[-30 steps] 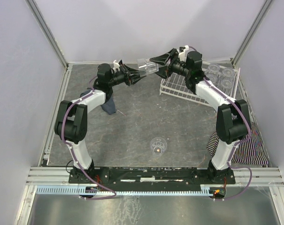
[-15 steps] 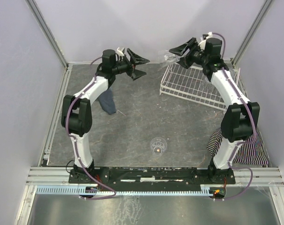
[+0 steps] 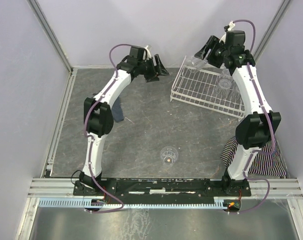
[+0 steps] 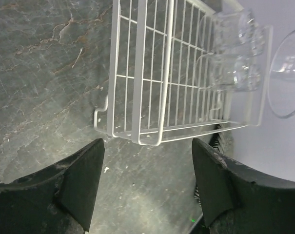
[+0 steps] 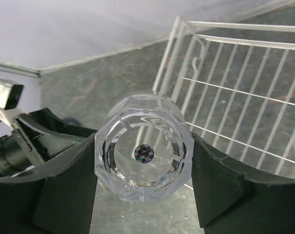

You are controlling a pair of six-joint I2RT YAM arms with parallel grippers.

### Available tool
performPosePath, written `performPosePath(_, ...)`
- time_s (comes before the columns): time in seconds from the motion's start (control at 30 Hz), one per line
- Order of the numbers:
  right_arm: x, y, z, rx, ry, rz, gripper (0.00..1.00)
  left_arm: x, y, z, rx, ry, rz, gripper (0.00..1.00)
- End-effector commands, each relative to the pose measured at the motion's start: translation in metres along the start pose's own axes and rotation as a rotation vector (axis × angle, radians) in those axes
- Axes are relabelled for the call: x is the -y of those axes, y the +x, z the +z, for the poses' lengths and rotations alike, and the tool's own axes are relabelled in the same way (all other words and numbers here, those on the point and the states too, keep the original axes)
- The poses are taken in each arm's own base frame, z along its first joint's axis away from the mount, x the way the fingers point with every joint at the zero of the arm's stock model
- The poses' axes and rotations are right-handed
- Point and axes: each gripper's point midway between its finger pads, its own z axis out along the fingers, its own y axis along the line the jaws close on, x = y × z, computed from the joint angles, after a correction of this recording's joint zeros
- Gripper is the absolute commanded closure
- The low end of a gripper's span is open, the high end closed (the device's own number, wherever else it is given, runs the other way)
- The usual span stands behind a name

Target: Load the cups into the dish rack

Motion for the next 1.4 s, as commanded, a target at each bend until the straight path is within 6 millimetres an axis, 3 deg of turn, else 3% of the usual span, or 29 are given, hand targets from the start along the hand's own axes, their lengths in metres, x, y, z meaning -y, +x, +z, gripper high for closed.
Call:
performPosePath(0.0,0.017,-0.009,-0.005,0.022,0.097,-0.111,0.75,0.003,0.006,0.010,-0.004,-0.074,0.187,0.22)
performPosePath(0.1,0.024,-0.009,-0.004,0.019,0.122,-0.114,0.75,0.010,0.011,0.015,-0.002,-0.090,0.235,0.22)
performPosePath(0.17,0.029,-0.010,-0.003,0.020,0.148,-0.122,0.75,0.000,0.022,0.029,-0.026,-0.116,0.256,0.22)
performPosePath(0.4,0.045,-0.010,0.001,0.011,0.191,-0.119,0.76,0.010,0.026,0.041,-0.006,-0.156,0.339,0.23)
performPosePath(0.67,0.051,-0.012,-0.001,0.013,0.207,-0.104,0.76,-0.007,0.023,0.059,0.050,-0.327,0.427,0.34)
performPosePath(0.97,0.054,-0.010,-0.001,0.010,0.216,-0.098,0.77,-0.009,0.027,0.069,0.063,-0.367,0.452,0.78)
performPosePath(1.17,0.056,-0.009,0.000,0.010,0.222,-0.097,0.77,-0.012,0.028,0.051,0.065,-0.437,0.464,0.86)
performPosePath(1.37,0.062,-0.012,0.000,0.015,0.261,-0.150,0.78,-0.023,0.051,0.016,0.046,-0.493,0.435,0.86)
